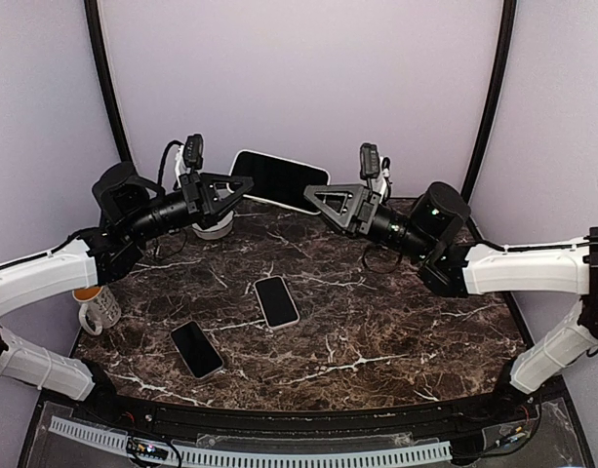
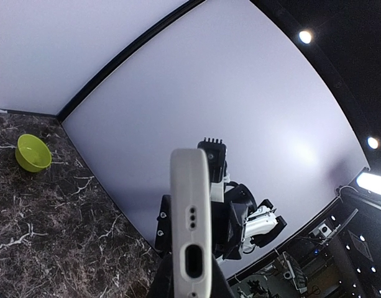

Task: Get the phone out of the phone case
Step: Pass from the left arm to the right, then remove the top left corner of the phone case.

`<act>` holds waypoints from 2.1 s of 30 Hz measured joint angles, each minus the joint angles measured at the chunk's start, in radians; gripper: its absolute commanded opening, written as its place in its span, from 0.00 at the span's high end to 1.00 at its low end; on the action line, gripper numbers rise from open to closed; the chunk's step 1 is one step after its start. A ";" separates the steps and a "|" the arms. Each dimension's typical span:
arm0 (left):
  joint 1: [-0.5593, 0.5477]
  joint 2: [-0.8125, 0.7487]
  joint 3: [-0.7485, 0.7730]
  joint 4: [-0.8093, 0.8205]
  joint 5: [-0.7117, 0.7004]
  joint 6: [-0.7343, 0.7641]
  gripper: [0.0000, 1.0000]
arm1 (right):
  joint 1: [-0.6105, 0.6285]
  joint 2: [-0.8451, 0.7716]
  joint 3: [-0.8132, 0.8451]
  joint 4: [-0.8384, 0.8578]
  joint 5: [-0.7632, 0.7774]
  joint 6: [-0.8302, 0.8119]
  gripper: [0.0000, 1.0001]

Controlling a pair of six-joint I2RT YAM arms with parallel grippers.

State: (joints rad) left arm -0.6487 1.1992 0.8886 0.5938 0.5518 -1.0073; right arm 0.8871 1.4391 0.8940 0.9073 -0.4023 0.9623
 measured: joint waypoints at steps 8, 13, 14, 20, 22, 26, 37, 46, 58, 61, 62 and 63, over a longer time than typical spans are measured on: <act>0.000 0.000 -0.012 0.035 0.010 -0.011 1.00 | -0.006 0.053 0.028 0.057 -0.034 0.034 0.68; -0.001 -0.001 -0.017 0.056 0.012 -0.017 1.00 | -0.012 0.055 0.028 0.075 -0.055 0.039 0.76; -0.001 -0.001 -0.019 0.062 0.013 -0.018 1.00 | -0.014 0.055 0.028 0.079 -0.059 0.040 0.82; -0.004 -0.004 -0.035 0.095 0.018 -0.004 0.95 | -0.020 0.064 0.032 0.075 -0.082 0.068 1.00; -0.004 -0.004 -0.043 0.100 0.017 -0.002 0.73 | -0.021 0.065 0.032 0.070 -0.086 0.067 1.00; -0.004 -0.015 -0.056 0.097 0.018 0.005 0.21 | -0.022 0.065 0.032 0.058 -0.109 0.044 1.00; -0.004 -0.229 -0.073 -0.129 0.073 0.194 0.16 | -0.022 -0.008 0.016 -0.057 -0.217 -0.091 1.00; -0.004 -0.289 -0.062 -0.278 0.230 0.320 0.25 | -0.022 -0.078 0.019 -0.193 -0.407 -0.237 1.00; -0.004 -0.204 0.027 -0.327 0.465 0.394 0.43 | -0.022 -0.108 0.032 -0.408 -0.478 -0.442 1.00; -0.001 -0.188 0.027 -0.330 0.496 0.406 0.44 | -0.022 -0.108 0.032 -0.423 -0.481 -0.467 1.00; -0.001 -0.184 0.029 -0.335 0.503 0.413 0.44 | -0.022 -0.108 0.031 -0.428 -0.484 -0.475 1.00; 0.000 -0.180 0.032 -0.344 0.507 0.424 0.44 | -0.022 -0.109 0.029 -0.430 -0.485 -0.482 1.00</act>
State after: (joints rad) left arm -0.6491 1.0191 0.9203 0.2493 1.0592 -0.5835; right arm 0.8650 1.3304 0.9234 0.4774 -0.8875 0.4801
